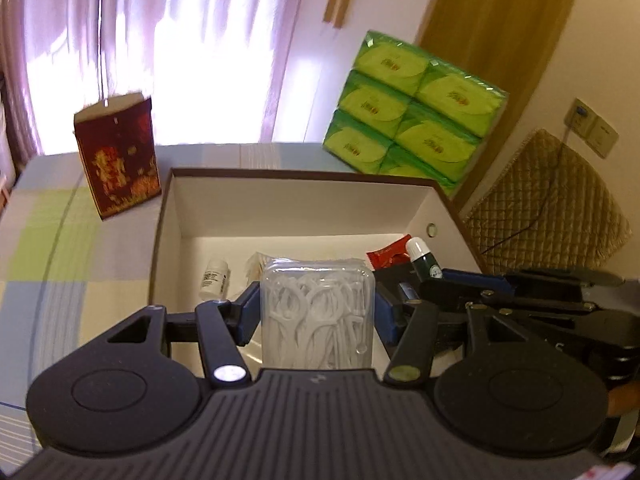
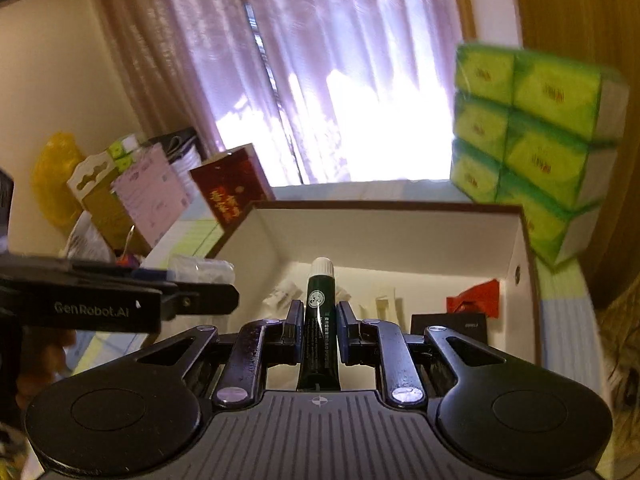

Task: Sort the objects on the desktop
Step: 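Lower the floss box with the left gripper while the right gripper lowers the green tube into the box, then open both grippers and withdraw them from the box toward the table, then grasp the blue toothpaste tube with the left gripper while the right gripper grasps the scrunchie, then lift and carry the blue tube and scrunchie over the cardboard box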

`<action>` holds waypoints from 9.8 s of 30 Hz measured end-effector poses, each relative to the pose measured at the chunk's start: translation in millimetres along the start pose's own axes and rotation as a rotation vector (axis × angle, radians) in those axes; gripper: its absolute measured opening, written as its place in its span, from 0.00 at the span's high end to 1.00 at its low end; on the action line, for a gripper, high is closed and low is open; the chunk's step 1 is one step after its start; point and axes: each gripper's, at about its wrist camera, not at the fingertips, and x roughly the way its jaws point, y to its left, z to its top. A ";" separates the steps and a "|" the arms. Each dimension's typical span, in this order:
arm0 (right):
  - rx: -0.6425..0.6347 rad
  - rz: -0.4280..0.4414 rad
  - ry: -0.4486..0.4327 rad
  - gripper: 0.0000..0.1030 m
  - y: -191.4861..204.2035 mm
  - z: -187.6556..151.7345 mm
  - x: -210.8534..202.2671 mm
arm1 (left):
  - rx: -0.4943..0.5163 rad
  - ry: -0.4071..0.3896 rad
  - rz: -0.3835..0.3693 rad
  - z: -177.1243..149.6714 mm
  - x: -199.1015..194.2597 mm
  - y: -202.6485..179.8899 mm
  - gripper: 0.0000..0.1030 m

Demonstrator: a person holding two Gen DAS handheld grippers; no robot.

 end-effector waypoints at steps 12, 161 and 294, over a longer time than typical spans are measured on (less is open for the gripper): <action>0.020 -0.013 0.251 0.87 -28.8 -9.2 67.5 | -0.021 0.166 -0.032 -11.5 77.9 16.9 0.50; 0.044 -0.228 0.275 0.02 1.1 -169.5 -59.4 | 0.188 0.210 0.149 -176.0 -36.0 -21.5 0.21; -0.181 -0.226 0.272 0.70 4.8 -182.3 12.6 | 0.042 0.281 0.210 -195.2 0.4 23.5 0.73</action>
